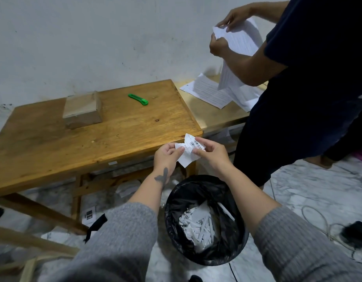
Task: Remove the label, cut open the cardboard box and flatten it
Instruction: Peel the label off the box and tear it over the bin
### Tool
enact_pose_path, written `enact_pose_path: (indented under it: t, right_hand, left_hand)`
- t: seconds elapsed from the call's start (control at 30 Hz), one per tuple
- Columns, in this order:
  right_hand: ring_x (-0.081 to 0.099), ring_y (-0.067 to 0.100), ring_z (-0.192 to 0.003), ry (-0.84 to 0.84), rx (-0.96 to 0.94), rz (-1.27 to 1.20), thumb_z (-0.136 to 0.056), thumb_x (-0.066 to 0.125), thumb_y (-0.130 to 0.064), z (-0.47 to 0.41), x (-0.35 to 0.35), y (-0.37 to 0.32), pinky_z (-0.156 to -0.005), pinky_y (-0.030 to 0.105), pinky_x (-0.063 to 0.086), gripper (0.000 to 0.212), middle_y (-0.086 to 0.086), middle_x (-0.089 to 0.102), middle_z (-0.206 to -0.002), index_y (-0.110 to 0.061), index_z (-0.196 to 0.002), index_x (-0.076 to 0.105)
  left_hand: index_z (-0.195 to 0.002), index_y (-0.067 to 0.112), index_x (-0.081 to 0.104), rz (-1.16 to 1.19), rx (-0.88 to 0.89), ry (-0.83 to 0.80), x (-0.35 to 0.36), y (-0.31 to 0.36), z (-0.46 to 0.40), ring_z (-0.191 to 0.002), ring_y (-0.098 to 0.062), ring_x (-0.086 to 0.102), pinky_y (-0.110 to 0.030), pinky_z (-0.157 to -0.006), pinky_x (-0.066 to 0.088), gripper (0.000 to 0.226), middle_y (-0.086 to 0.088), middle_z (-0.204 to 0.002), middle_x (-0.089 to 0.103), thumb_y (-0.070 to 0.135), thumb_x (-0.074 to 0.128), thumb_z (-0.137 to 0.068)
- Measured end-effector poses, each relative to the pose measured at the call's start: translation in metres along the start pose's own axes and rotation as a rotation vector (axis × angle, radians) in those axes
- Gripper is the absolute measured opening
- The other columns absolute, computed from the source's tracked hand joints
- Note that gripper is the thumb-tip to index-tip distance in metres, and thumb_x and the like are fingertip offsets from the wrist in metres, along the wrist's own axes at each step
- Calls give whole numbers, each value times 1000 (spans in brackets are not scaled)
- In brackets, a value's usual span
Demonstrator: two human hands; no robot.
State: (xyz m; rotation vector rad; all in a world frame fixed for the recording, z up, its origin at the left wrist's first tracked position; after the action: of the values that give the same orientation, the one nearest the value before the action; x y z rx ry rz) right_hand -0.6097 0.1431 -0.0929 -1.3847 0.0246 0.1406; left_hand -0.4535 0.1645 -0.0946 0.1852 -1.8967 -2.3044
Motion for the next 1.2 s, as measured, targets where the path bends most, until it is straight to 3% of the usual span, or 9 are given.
enact_pose_path:
  t: [0.13, 0.27, 0.43, 0.53, 0.63, 0.87, 0.97, 1.1, 1.2]
  right_hand:
    - [58, 11, -99, 28, -63, 156, -76, 76, -16, -1, 1, -8, -81, 22, 45, 49, -1, 65, -117, -25, -123, 62]
    - [57, 17, -108, 67, -17, 134, -81, 71, -16, -5, 1, -8, -91, 34, 50, 40, -1, 62, -120, -31, -118, 64]
    - [51, 17, -116, 59, -20, 108, -87, 64, -18, -8, -3, -10, -94, 30, 44, 32, -1, 59, -128, -30, -117, 65]
    - [33, 16, -125, 154, -109, 424, -86, 65, -32, -8, -7, -16, -110, 38, 27, 30, -7, 46, -132, -35, -116, 65]
    - [31, 16, -119, 190, -259, 742, -85, 63, -40, -6, -10, -25, -110, 36, 18, 32, -11, 46, -126, -35, -117, 64]
    - [37, 15, -122, 69, -271, 784, -86, 58, -48, -5, -2, -20, -115, 47, -8, 36, -12, 62, -120, -32, -118, 64]
    - [53, 12, -111, 103, -261, 744, -87, 57, -45, -6, -2, -18, -116, 49, 6, 23, -12, 71, -101, -34, -101, 72]
    - [63, 12, -89, 129, -235, 640, -86, 63, -39, -5, -3, -20, -101, 40, 35, 16, -10, 73, -85, -28, -89, 75]
    - [63, 12, -85, 111, -205, 626, -84, 65, -36, -7, -5, -20, -96, 46, 43, 12, -11, 72, -81, -29, -85, 75]
  left_hand:
    - [-93, 14, 64, 22, 3, 11, 4, -2, -2, -84, -19, 68, -29, -77, 53, 4, -4, -88, 72, 12, 65, -89]
    - [-92, 16, 63, 45, -18, 12, 9, -3, -5, -85, -19, 67, -28, -75, 53, 5, -6, -91, 71, 12, 64, -89]
    - [-95, 11, 62, 77, -37, 35, 12, -4, -7, -80, -15, 66, -24, -70, 52, 6, -6, -89, 71, 10, 64, -89]
    - [-98, 11, 63, 62, -32, 80, 9, -4, -9, -79, -14, 67, -25, -69, 52, 9, -3, -87, 71, 13, 65, -89]
    - [-99, 11, 64, 46, -21, 77, 7, -2, -11, -80, -15, 68, -25, -69, 53, 10, -4, -89, 72, 13, 64, -89]
    - [-98, 11, 64, 29, 4, 8, 10, 2, -9, -68, -5, 65, -14, -59, 50, 8, -1, -83, 70, 12, 63, -90]
    - [-99, 10, 65, -2, 24, 42, 6, 3, -8, -69, -7, 64, -17, -61, 50, 12, 1, -79, 70, 14, 66, -88]
    - [-91, 23, 68, -110, 48, 122, 1, 1, -8, -80, -18, 66, -34, -71, 54, 11, -1, -78, 71, 27, 72, -82]
    - [-86, 38, 60, -430, 154, 264, -5, 9, -7, -99, -14, 50, -37, -81, 44, 20, 14, -87, 62, 45, 73, -74]
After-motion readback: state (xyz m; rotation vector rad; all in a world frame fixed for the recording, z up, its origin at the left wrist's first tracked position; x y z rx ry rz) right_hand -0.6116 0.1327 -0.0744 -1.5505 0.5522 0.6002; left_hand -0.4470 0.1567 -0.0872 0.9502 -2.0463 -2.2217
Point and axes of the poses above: each hand's wrist, its own z-axis away from the middle knuckle, its own x-axis out of the palm, y = z × x, the point moved 5 cm from there along -z, towards the middle knuckle
